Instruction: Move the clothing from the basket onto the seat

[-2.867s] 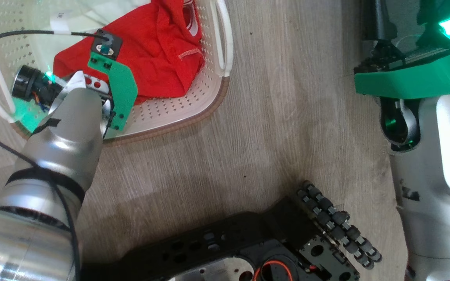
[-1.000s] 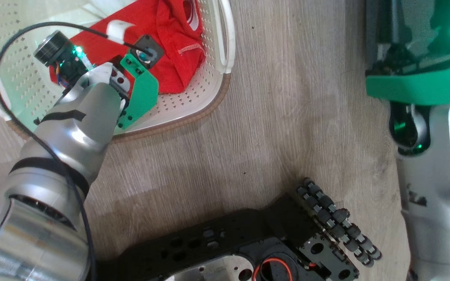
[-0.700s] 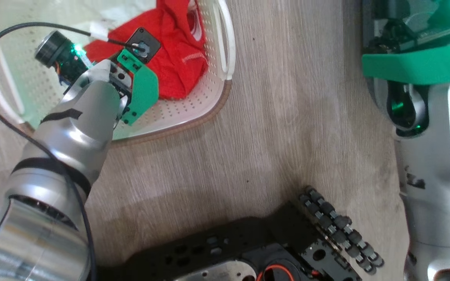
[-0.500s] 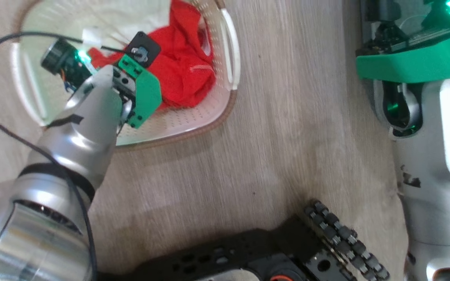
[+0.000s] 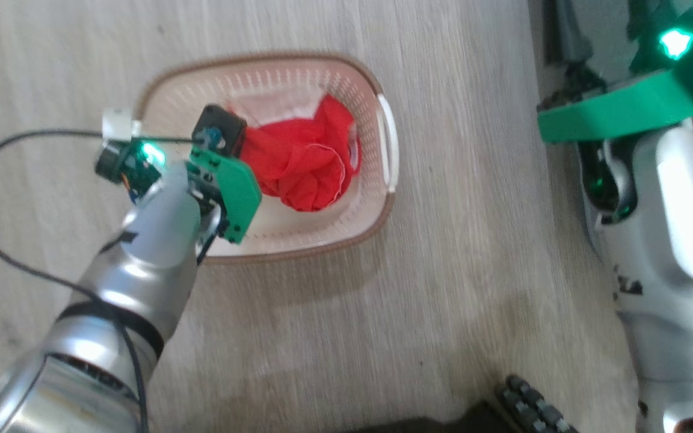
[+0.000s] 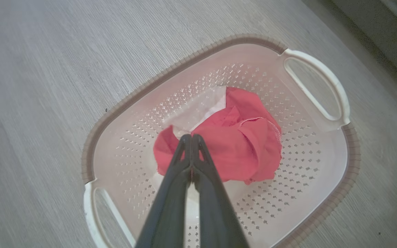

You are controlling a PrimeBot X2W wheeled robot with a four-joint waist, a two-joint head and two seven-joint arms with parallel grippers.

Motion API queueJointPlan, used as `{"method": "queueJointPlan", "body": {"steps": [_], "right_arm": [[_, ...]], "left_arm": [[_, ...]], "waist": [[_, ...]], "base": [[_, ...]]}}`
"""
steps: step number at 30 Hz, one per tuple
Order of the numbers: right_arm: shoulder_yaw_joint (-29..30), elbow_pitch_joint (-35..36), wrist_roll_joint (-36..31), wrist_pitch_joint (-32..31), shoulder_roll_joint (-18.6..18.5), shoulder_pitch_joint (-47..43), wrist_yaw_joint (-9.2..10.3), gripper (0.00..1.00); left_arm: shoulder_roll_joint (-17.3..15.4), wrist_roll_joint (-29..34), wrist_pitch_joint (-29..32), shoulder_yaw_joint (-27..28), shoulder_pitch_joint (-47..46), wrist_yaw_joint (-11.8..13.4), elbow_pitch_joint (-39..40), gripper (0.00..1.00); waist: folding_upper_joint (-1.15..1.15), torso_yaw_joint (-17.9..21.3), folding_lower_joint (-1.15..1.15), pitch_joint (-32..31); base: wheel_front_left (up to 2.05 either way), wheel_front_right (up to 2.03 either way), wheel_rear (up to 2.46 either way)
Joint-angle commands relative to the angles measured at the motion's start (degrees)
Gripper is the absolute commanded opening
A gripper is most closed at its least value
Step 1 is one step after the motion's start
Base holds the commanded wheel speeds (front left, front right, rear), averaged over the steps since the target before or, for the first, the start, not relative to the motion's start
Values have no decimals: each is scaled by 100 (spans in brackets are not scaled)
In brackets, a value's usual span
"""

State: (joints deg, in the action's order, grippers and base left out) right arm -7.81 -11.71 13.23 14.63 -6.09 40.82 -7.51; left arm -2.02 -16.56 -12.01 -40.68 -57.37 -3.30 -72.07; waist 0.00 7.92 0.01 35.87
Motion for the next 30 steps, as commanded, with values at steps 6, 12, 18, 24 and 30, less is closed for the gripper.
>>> {"method": "queueJointPlan", "body": {"steps": [6, 12, 18, 24, 30], "right_arm": [[-192, -138, 102, 37, -114, -404, 2, 100], [-273, -359, 186, 37, -196, -592, 2, 100], [-322, -533, 250, 37, -199, -796, 2, 100], [-360, -683, 313, 37, -175, -1047, 2, 100], [-390, -798, 388, 37, -139, -1331, 2, 100]], "left_arm": [[-87, -596, -211, 161, 478, 104, 423, 0], [-87, -1060, -282, 197, 748, 282, 773, 0], [-87, -1266, -296, 413, 955, 484, 1246, 0], [-188, -1175, -297, 831, 1254, 632, 1968, 0], [-292, -1013, -298, 1241, 1446, 697, 2725, 0]], "waist": [[0, -450, -1, -1038], [0, -645, -1, -1592], [0, -753, -1, -2061], [0, -800, -1, -2484], [0, -831, -1, -2817]], "base": [[0, 0, 0], [0, 0, 0], [0, 0, 0], [0, 0, 0], [0, 0, 0]]}}
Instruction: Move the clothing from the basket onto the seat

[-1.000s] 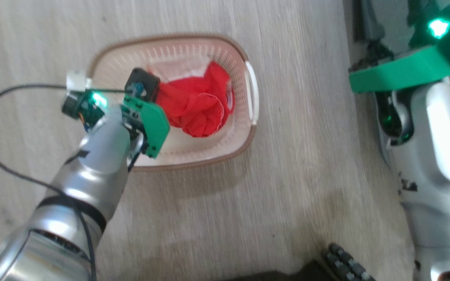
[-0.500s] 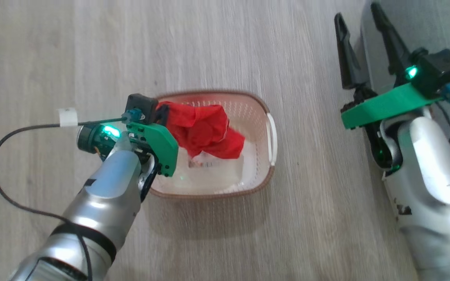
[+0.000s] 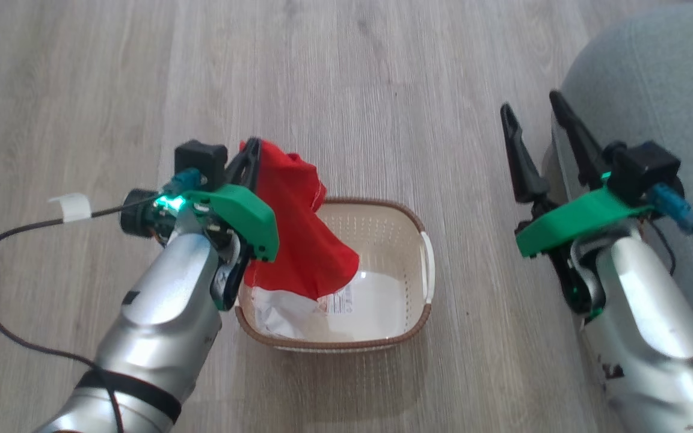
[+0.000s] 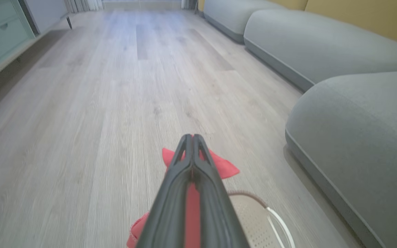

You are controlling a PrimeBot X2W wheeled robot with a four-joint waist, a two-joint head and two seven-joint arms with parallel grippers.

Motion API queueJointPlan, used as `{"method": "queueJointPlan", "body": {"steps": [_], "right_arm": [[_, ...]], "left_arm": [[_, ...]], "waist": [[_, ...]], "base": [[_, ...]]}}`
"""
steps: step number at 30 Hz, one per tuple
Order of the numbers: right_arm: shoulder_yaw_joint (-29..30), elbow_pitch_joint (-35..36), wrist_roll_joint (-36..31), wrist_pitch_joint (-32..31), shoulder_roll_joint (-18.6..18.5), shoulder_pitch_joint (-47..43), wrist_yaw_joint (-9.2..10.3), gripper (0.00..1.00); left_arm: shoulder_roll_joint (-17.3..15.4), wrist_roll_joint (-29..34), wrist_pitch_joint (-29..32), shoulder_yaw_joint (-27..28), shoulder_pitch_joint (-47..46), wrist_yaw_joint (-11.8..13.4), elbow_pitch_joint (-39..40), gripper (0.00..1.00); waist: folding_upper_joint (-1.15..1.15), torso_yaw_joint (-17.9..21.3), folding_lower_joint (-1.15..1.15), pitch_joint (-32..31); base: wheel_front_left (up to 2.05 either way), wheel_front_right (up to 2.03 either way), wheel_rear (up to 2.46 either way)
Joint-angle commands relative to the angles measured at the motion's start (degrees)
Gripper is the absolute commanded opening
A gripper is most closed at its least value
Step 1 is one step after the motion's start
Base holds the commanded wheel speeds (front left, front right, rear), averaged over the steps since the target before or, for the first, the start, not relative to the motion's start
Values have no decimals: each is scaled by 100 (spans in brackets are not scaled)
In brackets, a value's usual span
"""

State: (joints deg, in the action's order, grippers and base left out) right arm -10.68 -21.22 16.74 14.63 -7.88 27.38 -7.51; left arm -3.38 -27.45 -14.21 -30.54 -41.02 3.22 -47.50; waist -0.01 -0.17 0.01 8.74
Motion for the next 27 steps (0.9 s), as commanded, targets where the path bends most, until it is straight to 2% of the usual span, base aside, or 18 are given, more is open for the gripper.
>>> {"method": "queueJointPlan", "body": {"steps": [1, 16, 27], "right_arm": [[-104, 143, 46, 37, 48, -28, 2, 100], [-43, 70, 79, 37, 107, -376, 2, 100], [-38, 53, 74, 37, 151, -378, 2, 100]], "left_arm": [[-172, 109, -78, 284, -178, 50, 386, 0], [-251, 481, -78, 690, -652, 28, 1852, 0], [-351, 603, 55, 686, -1320, 94, 2413, 0]], "waist": [[1, -20, -1, -142], [1, -7, -1, -332], [1, 46, -1, -248]], "base": [[0, 0, 0], [0, 0, 0], [0, 0, 0]]}}
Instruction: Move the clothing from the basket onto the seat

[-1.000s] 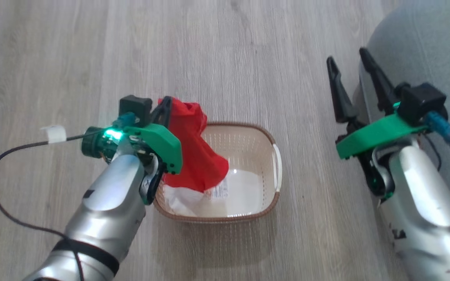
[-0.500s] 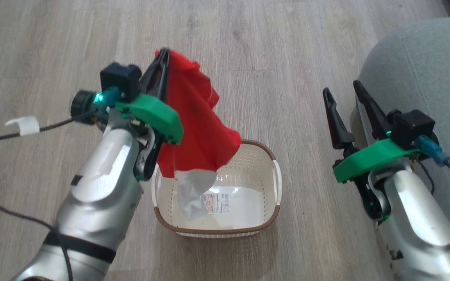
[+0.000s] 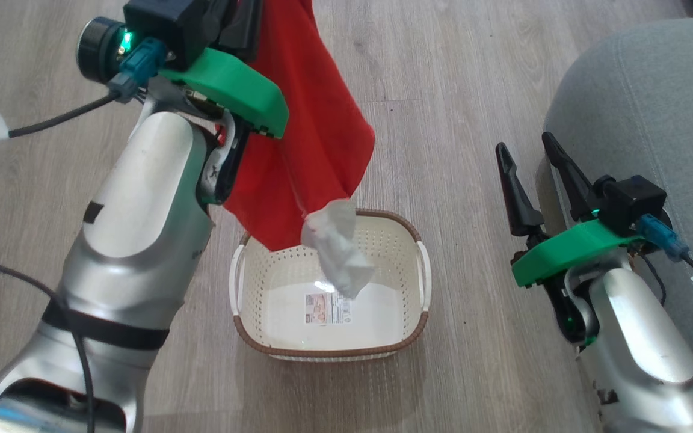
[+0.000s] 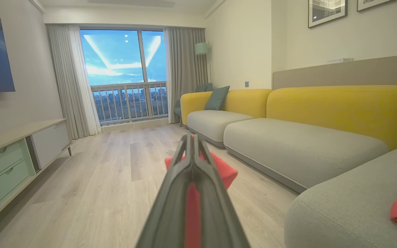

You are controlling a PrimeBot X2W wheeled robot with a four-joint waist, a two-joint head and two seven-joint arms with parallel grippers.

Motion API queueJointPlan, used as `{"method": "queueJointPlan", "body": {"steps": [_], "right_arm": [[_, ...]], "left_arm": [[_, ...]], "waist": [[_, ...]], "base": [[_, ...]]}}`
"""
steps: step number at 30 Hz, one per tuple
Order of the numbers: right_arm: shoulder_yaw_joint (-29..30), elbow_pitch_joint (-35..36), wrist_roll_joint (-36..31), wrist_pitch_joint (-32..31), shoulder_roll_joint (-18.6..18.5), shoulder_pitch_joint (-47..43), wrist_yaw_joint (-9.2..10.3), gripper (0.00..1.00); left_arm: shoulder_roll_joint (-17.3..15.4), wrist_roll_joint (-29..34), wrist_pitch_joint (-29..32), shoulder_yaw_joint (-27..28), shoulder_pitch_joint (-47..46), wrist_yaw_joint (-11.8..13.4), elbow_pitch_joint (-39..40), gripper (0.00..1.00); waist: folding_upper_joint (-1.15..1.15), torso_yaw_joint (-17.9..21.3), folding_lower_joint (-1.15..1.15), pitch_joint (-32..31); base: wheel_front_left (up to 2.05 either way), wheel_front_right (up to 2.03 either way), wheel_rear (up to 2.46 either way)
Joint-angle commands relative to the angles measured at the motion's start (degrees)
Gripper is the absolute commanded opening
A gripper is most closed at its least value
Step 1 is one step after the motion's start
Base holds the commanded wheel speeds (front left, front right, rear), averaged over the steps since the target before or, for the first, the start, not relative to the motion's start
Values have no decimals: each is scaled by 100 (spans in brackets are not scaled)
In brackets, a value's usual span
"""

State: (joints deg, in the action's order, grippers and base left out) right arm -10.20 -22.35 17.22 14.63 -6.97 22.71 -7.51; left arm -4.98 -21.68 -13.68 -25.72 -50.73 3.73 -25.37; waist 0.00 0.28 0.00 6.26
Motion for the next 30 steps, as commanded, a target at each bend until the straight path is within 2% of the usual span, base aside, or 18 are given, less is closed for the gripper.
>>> {"method": "queueJointPlan", "body": {"steps": [1, 8, 16, 21, 27, 30], "right_arm": [[-83, 162, 26, 37, 60, 89, 2, 100], [-399, 142, 45, 37, 45, 264, 2, 100], [-1670, 107, 261, 37, 95, 1297, 2, 100], [-2528, -414, 342, 37, 313, 2007, 2, 100], [-2903, -822, 348, 37, 399, 2270, 2, 100], [-3130, -957, 550, 37, 406, 2323, 2, 100]], "left_arm": [[-189, 20, 16, 202, -368, 45, 226, 0], [-175, 3, 41, 135, -391, 54, 345, 0], [-111, -31, 38, 17, -354, 56, 422, 0], [-35, -81, 23, -89, -329, 43, 421, 0], [18, -114, 10, -179, -339, 32, 405, 0], [44, -145, 14, -224, -374, 26, 416, 0]], "waist": [[0, 2, 0, 5], [0, -46, 0, 22], [0, -151, 0, 56], [0, -274, 0, 69], [0, -383, 0, 87], [0, -445, 0, 103]], "base": [[0, 0, 0], [0, 0, 0], [0, 0, 0], [0, 0, 0], [0, 0, 0], [0, 0, 0]]}}
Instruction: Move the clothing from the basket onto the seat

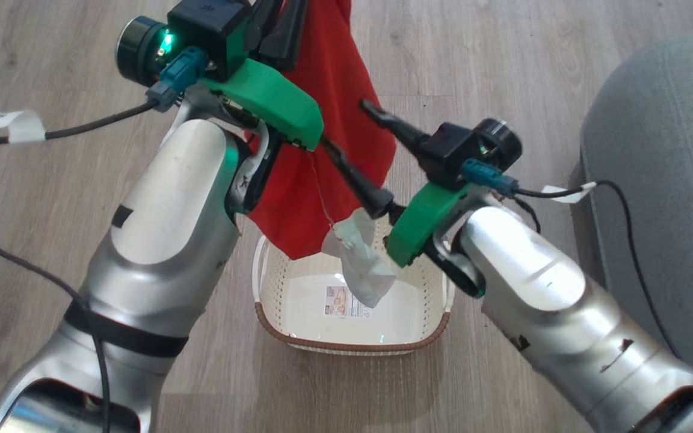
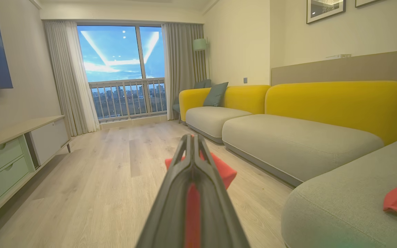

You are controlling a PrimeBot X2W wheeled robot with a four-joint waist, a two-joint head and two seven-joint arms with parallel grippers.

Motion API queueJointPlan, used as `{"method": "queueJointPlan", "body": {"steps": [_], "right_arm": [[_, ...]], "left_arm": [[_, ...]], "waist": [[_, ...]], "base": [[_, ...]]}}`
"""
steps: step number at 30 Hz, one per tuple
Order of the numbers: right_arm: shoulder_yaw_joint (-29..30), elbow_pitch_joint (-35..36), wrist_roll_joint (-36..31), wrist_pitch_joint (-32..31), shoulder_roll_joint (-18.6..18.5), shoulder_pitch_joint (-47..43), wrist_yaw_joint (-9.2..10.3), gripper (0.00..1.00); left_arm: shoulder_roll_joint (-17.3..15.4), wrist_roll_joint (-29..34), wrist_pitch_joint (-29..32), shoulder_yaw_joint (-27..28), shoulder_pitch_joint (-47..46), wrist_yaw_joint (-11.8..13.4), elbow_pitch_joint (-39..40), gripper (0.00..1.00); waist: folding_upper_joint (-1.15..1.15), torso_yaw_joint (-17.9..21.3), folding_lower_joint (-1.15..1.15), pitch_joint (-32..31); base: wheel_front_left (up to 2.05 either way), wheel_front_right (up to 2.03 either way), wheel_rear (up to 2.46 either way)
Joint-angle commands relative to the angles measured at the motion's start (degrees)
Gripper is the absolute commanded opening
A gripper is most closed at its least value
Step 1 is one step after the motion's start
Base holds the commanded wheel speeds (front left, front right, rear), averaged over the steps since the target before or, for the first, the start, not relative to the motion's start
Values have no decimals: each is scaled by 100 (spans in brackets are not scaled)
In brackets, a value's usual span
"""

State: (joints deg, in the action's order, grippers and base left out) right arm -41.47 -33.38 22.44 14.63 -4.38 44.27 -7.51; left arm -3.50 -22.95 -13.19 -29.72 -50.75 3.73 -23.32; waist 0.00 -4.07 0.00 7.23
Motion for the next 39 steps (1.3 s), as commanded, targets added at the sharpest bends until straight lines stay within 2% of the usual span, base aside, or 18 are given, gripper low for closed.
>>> {"method": "queueJointPlan", "body": {"steps": [1, 7, 20, 31, 32, 34, 39], "right_arm": [[-85, 78, 99, 37, 147, 181, 2, 100], [-303, -397, 348, 37, 149, 287, 2, 100], [62, -1351, 486, 37, 149, 495, 2, 100], [66, -1580, 708, 37, 150, 711, 2, 100], [-10, -1569, 801, 37, 150, 704, 2, 90], [-165, -1599, 932, 37, 150, 737, 2, 2], [-301, -1598, 1183, 37, 150, 825, 2, 0]], "left_arm": [[-97, -26, -33, 161, -383, 24, 214, 0], [-56, -53, -25, 33, -429, 14, 235, 0], [33, -205, -53, -353, -511, 1, 295, 0], [57, -373, -103, -693, -556, 58, 323, 0], [58, -388, -108, -716, -562, 64, 320, 0], [59, -413, -117, -765, -569, 73, 319, 0], [60, -451, -135, -846, -567, 88, 302, 0]], "waist": [[0, -29, 0, 8], [0, -159, 0, 34], [0, -629, 0, 92], [0, -808, 0, 167], [0, -815, 0, 169], [0, -821, 0, 174], [0, -803, 0, 188]], "base": [[0, 0, 0], [0, 0, 0], [0, 0, 0], [0, 0, 0], [0, 0, 0], [0, 0, 0], [0, 0, 0]]}}
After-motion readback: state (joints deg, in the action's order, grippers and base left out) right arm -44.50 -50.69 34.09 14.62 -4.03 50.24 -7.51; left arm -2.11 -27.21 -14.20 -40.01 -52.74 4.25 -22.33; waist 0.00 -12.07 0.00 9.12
